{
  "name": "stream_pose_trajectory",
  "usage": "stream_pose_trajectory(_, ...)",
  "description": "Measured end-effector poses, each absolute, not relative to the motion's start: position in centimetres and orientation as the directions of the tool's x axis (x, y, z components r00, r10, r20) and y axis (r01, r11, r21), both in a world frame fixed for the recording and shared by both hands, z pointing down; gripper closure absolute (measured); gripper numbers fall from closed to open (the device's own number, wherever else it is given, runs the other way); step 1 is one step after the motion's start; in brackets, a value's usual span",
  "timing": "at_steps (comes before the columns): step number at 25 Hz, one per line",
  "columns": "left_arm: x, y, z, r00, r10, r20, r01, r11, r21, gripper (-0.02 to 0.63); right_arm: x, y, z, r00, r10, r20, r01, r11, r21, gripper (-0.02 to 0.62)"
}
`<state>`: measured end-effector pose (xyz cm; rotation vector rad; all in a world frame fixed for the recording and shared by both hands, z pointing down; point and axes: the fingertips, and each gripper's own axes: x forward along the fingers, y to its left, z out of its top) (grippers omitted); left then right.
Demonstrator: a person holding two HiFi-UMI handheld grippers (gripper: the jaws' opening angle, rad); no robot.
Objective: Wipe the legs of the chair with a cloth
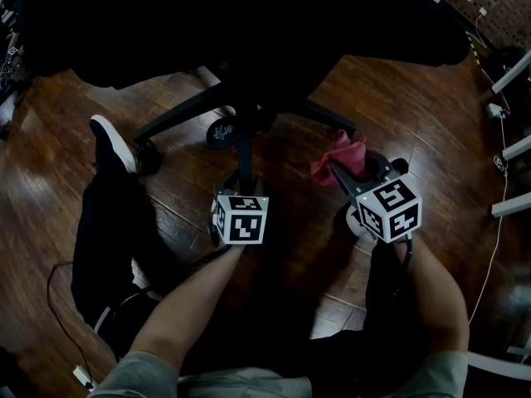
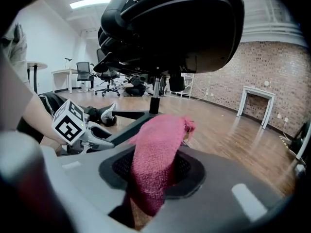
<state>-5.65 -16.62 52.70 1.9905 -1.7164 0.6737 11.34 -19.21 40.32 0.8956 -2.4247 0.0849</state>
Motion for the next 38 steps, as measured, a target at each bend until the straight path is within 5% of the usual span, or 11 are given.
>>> stream_pose_trajectory(5, -7.0, -17.3, 54.9, 0.044, -0.680, 0.732, -0.985, -0.152, -0.082, 0.402, 9.3, -18.3, 40.1, -0.649, -0.556, 0.520, -0.579, 0.804, 0.137, 0.472)
stream_pose_trajectory(38, -17.1, -10.6, 54.6, 0.171, -0.662, 0.730, -0.826, -0.500, -0.260, 0.410, 4.7, -17.0, 39.6, -0.676, -0.486, 0.554, -0.472, 0.863, 0.181, 0.472)
